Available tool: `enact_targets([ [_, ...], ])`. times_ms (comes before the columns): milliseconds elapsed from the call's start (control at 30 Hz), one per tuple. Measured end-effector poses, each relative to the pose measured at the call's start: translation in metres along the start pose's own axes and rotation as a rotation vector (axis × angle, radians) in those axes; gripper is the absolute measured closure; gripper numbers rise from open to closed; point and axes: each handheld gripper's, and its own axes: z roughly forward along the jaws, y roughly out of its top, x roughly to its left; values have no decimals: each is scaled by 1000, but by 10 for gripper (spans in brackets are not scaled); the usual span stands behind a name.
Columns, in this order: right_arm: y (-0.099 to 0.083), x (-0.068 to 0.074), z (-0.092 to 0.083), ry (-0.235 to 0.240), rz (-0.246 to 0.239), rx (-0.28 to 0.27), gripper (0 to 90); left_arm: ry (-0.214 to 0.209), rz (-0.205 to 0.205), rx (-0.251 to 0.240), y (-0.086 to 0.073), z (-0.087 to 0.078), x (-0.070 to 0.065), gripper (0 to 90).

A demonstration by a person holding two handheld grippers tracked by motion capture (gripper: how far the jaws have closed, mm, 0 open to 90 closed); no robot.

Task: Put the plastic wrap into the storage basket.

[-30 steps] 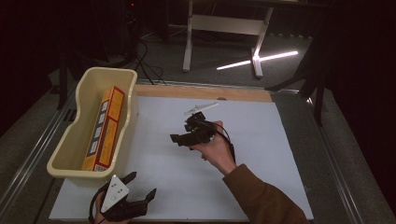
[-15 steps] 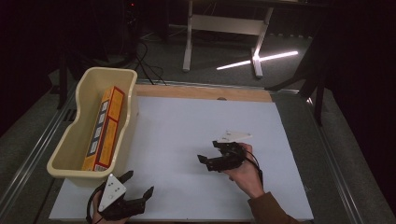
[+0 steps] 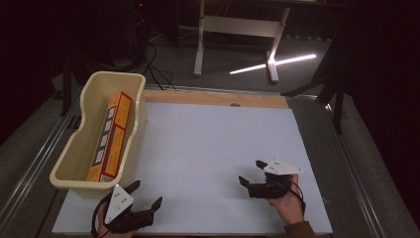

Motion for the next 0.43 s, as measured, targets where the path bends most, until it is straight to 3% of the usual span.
enact_targets([
  [167,-17,-7,-20,-40,-15,-62,139,12,0,2,0,1,0,156],
  [333,-27,-8,-36,-20,19,-100,139,11,7,6,0,2,-1,156],
  [433,-29,-7,-38,-23,4,-100,139,9,10,11,0,4,-2,156],
])
